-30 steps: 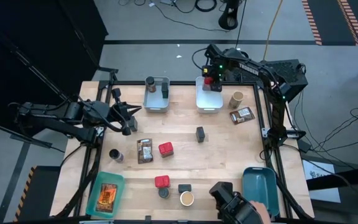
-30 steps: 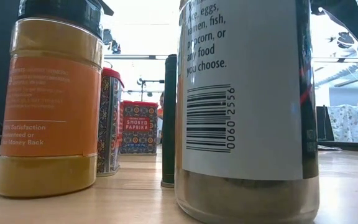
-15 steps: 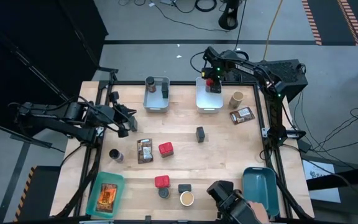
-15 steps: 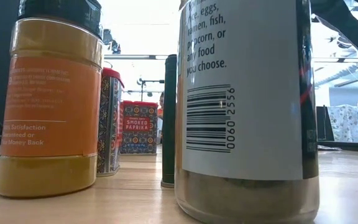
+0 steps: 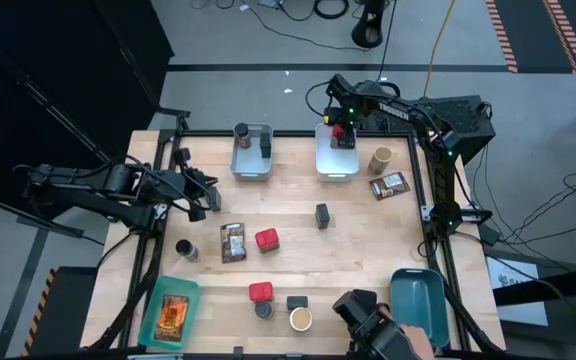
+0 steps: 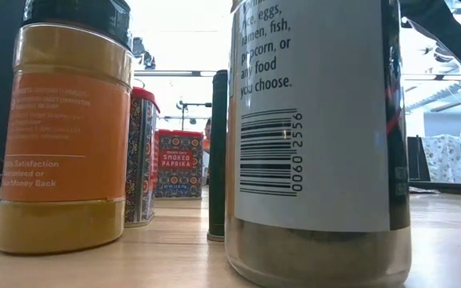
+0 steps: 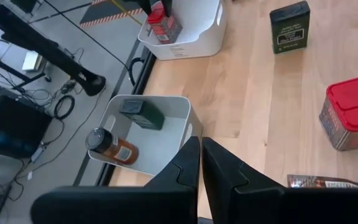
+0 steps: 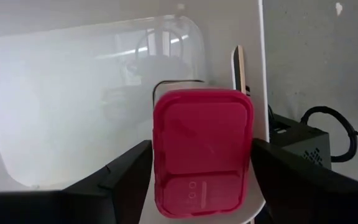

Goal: Sort spices by type
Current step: Put the red spice can into the white bin

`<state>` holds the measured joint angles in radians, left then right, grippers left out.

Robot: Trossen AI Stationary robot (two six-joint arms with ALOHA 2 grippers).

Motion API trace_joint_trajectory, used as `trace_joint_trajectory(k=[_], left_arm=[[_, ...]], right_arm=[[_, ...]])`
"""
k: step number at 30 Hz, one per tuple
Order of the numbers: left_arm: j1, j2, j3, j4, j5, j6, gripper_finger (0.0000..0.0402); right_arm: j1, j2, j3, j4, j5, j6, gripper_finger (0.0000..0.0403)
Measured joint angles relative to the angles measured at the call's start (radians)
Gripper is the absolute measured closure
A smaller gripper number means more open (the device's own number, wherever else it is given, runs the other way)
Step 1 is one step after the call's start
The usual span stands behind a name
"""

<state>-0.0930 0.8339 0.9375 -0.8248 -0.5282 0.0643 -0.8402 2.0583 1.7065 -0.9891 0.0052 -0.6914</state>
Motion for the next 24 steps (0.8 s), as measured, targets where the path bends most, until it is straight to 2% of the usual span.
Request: trace_joint_trajectory(k=[5, 11, 16, 20, 24], left_arm=[[0.0, 0.0, 0.0, -0.001, 0.0, -0.006, 0.0381], [0.0, 0.0, 0.0, 0.0, 0.0, -0.006, 0.0381], [0.0, 0.0, 0.0, 0.0, 0.0, -0.006, 0.0381], [0.0, 0.0, 0.0, 0.0, 0.0, -0.006, 0.0382], [0.0, 0.0, 0.0, 0.0, 0.0, -0.006, 0.0381]], right_arm=[[0.001, -0.018, 0.0, -0.009, 0.02, 0.0, 0.0134], [0.003, -0.08, 0.0, -0.008, 0.052, 0.018, 0.0139], [0.012, -0.119, 0.0, -0.015, -0.052, 0.098, 0.0153], [0.039, -0.112, -0.009, -0.056, -0.122, 0.109, 0.0194], [0.073, -0.084, -0.022, -0.091, -0.134, 0.097, 0.0272]])
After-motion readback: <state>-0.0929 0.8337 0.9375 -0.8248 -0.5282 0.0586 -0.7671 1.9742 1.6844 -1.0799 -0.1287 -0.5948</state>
